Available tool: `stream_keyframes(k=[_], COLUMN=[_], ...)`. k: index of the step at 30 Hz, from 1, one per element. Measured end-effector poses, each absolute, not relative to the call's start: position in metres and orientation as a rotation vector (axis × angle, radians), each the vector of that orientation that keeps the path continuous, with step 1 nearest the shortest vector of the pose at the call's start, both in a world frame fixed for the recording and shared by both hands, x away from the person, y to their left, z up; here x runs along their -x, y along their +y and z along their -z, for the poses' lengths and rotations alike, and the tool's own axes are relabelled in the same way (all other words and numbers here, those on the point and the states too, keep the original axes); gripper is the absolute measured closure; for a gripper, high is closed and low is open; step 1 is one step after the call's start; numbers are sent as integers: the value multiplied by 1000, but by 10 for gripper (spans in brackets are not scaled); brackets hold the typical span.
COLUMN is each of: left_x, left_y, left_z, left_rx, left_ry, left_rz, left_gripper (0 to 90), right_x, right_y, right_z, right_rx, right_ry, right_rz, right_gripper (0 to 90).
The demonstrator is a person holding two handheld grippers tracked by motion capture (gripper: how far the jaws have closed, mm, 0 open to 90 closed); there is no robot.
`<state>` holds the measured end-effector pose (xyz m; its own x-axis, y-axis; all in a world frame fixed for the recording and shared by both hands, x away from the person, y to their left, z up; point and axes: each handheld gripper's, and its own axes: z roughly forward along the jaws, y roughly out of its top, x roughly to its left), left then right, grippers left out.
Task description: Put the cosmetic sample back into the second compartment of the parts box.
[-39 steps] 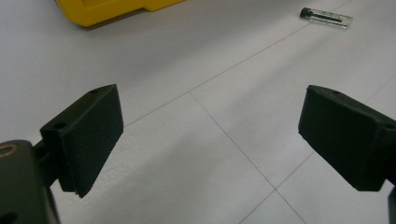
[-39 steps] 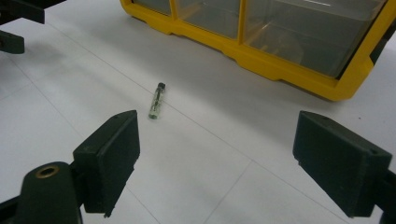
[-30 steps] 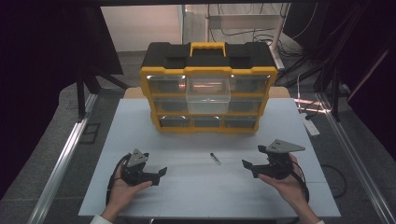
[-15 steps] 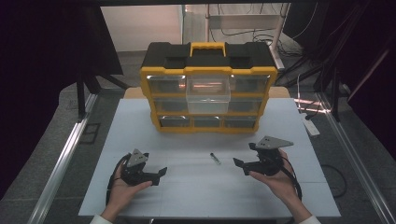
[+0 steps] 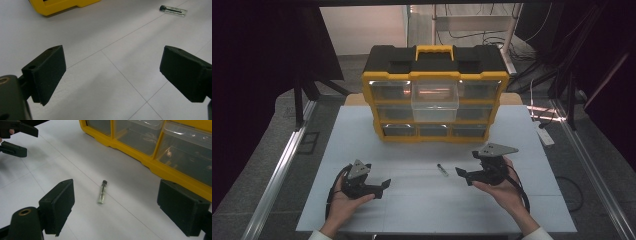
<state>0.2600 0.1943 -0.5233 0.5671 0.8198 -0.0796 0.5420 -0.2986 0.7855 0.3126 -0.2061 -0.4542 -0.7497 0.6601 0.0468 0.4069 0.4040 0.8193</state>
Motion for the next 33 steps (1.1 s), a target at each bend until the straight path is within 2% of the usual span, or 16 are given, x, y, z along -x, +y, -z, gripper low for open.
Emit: stream_keyframes(k=[33], left_x=[-260], left_y=[193], left_z=[523], left_rx=[-1990], left_ry=[1083], left_rz=[-432], left_gripper=[73], right_x=[-323], right_y=[-176], right_z=[452], right_rx=[-904], right_ry=[2428], right_rz=[-1259], right_gripper=[143])
